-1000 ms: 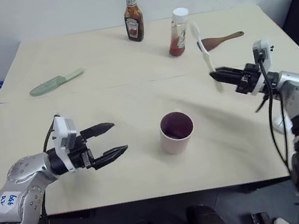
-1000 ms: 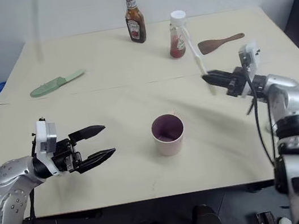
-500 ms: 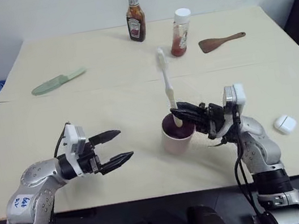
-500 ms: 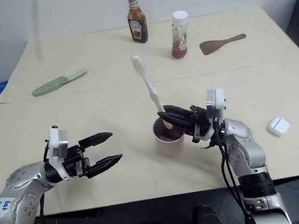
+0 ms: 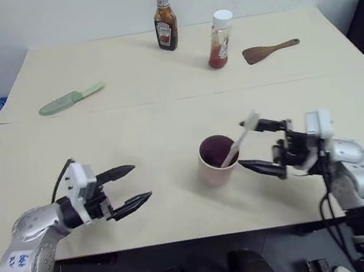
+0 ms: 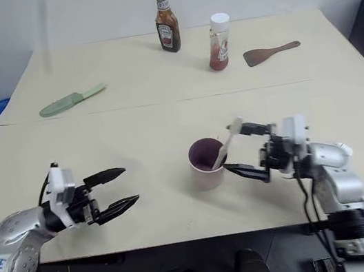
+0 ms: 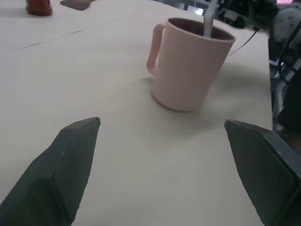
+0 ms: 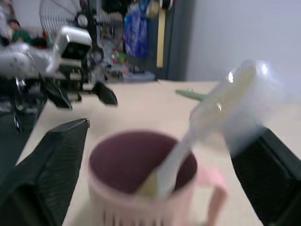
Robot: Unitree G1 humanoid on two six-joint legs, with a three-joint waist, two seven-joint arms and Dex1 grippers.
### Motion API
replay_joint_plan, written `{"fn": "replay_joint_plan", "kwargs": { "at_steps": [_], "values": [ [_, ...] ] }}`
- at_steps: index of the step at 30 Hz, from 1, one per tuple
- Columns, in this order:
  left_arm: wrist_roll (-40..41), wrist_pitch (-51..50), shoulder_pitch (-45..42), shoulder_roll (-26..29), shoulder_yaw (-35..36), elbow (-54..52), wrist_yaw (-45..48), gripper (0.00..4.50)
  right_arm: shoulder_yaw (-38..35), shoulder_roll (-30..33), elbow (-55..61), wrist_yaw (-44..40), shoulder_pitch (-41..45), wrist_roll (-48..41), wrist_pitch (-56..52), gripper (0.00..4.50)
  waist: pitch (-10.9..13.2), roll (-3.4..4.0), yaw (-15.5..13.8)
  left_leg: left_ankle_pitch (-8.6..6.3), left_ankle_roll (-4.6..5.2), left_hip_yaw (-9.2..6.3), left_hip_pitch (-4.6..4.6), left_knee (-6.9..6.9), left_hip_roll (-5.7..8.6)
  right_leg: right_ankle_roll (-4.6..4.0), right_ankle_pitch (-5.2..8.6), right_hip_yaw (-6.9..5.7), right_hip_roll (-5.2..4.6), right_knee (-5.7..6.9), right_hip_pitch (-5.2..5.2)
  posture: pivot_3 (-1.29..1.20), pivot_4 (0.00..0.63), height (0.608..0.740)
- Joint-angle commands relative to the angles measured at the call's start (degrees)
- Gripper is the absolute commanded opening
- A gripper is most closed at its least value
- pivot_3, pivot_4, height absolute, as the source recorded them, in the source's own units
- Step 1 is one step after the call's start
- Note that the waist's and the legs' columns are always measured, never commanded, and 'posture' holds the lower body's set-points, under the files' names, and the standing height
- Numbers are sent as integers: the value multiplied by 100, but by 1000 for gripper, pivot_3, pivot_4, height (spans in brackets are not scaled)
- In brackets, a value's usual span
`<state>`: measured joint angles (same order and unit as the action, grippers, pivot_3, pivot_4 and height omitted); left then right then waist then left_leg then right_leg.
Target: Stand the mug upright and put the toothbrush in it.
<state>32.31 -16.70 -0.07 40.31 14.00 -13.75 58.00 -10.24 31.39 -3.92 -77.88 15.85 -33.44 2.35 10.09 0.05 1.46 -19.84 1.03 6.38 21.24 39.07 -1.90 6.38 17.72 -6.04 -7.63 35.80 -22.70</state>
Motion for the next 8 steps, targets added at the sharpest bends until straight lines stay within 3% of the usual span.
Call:
{"fn": "replay_joint_plan", "kwargs": {
  "at_steps": [1, 8],
  "values": [
    [-412, 675, 490, 171, 457, 183, 104, 4500, -365, 558, -512, -630, -250, 181, 636, 4485, 1, -1, 1, 0, 1, 0, 0, 0, 0, 0, 0, -1, 0, -2, 1, 0, 150, 740],
    [-639, 1257, 978, 167, 746, 281, 93, 4500, -524, 1015, -1507, -1184, -477, 379, 1533, 4485, 2, -4, 5, -2, 4, 6, -15, 0, -5, 0, 0, 0, -5, -15, 11, 0, 150, 740]
  ]
}}
